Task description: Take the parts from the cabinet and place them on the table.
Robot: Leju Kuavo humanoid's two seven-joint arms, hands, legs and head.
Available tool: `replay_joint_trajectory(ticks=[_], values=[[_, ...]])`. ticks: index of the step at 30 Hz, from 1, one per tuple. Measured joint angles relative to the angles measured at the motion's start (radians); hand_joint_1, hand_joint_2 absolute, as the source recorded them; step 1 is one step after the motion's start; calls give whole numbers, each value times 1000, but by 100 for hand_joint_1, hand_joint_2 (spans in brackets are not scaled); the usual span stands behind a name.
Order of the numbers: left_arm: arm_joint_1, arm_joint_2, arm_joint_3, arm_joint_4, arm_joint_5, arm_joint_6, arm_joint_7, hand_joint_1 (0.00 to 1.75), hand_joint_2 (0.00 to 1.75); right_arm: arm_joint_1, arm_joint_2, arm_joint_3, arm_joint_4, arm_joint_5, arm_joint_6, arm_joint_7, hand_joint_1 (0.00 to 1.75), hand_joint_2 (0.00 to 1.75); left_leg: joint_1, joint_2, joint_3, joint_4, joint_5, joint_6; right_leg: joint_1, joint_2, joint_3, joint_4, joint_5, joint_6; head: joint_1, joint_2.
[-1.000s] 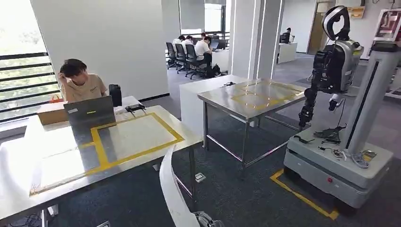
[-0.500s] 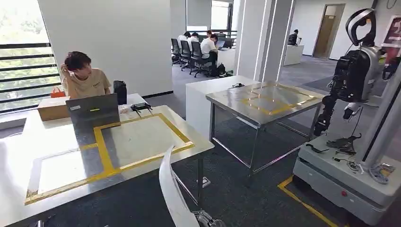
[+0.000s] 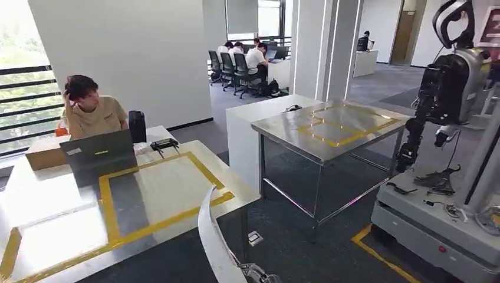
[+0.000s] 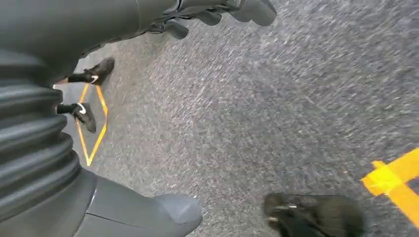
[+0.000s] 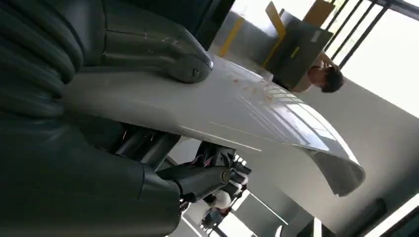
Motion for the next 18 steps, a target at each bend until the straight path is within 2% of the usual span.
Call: replay_joint_trajectory(ticks=[1, 2, 3, 4, 5, 7, 9, 10, 11, 12, 13, 14, 15, 16, 17, 18], values=[[0, 1, 0, 0, 0, 0, 0, 0, 175, 0, 0, 0, 0, 0, 0, 0, 175, 175, 0, 0, 3, -63, 57, 4, 0, 0, 24, 0, -16, 3, 0, 0], [1, 1, 0, 0, 0, 0, 0, 0, 175, 0, 0, 0, 0, 1, 0, 0, 175, 175, 0, 0, 4, -131, 150, 9, 0, -1, 43, 0, -32, 7, 0, 0], [7, 1, 0, 3, 0, 0, 0, 0, 175, -1, -2, 0, 2, 1, 0, -1, 175, 175, -2, 3, -10, -192, 269, 15, 3, 1, 49, 5, -47, 11, -1, 0], [7, 1, 0, 3, 0, 0, 0, 0, 175, 0, -1, 0, 4, 2, 2, 0, 175, 175, -7, 5, -10, -187, 261, 18, 6, 5, 57, 6, -59, 19, 0, -1], [7, 2, 0, 3, 0, -1, 1, 0, 175, -1, -1, 0, 4, 2, 1, 0, 175, 175, -9, 3, 4, -184, 260, 27, 5, 6, 61, 1, -71, 27, 1, 0], [3, 2, 0, 2, 0, 0, -1, 0, 175, -4, 0, 0, 4, 2, -2, -3, 175, 175, -7, 1, 17, -194, 254, 40, 5, 6, 66, 17, -56, 37, 2, -1], [-1, -1, 0, 1, 0, 0, -2, 0, 175, -7, 0, 0, 3, 6, -2, -5, 175, 175, 0, 0, 46, -213, 246, 53, 5, -4, 9, 118, -22, 49, 2, -1], [-2, 1, 0, 0, 0, 0, -2, 0, 175, -8, 0, 0, 3, 6, -2, -5, 175, 175, 1, 1, 59, -219, 238, 59, 2, -8, -45, 193, -25, 57, 3, -1], [-3, 2, 0, 0, 0, 0, -2, 0, 175, -8, 0, 0, 3, 6, -2, -5, 175, 175, 1, 0, 71, -223, 230, 60, -2, -9, -97, 254, -56, 62, 2, -1], [-3, 2, 0, 0, 0, 0, -2, 0, 175, -7, 0, 0, 3, 6, -2, -5, 175, 175, 1, 0, 82, -225, 220, 60, -4, -10, -144, 298, -102, 63, 3, -1], [-2, 2, 0, 0, 0, 0, -2, 0, 175, -7, 0, 0, 3, 6, -2, -5, 175, 175, 2, 0, 92, -225, 210, 58, -6, -12, -176, 317, -136, 67, 3, -1], [-1, 1, 1, 0, 0, 0, -2, 0, 175, -6, 0, 0, 3, 6, -3, -6, 175, 175, 2, -1, 105, -225, 198, 56, -8, -13, -193, 305, -142, 68, 3, -1], [0, 0, 2, 0, 0, 0, -2, 0, 175, -6, 0, 0, 3, 7, -5, -7, 175, 175, 3, -2, 121, -225, 187, 54, -9, -14, -193, 265, -121, 67, 2, -1], [0, 0, 2, 0, 0, 0, -3, 0, 175, -6, 0, 0, 3, 7, -6, -9, 175, 175, 5, -4, 140, -225, 174, 51, -10, -15, -178, 191, -64, 67, 2, -1], [-1, -2, 2, 0, 0, 0, -3, 0, 175, -6, 0, 0, 3, 7, -7, -10, 175, 175, 7, -3, 157, -225, 161, 47, -10, -17, -157, 106, 13, 66, 2, -1], [1, -1, 3, 0, 0, 1, -3, 0, 175, -6, 0, 0, 3, 7, -7, -12, 175, 175, 6, -3, 154, -227, 150, 41, -10, -22, -146, 33, 103, 62, 3, -1]])
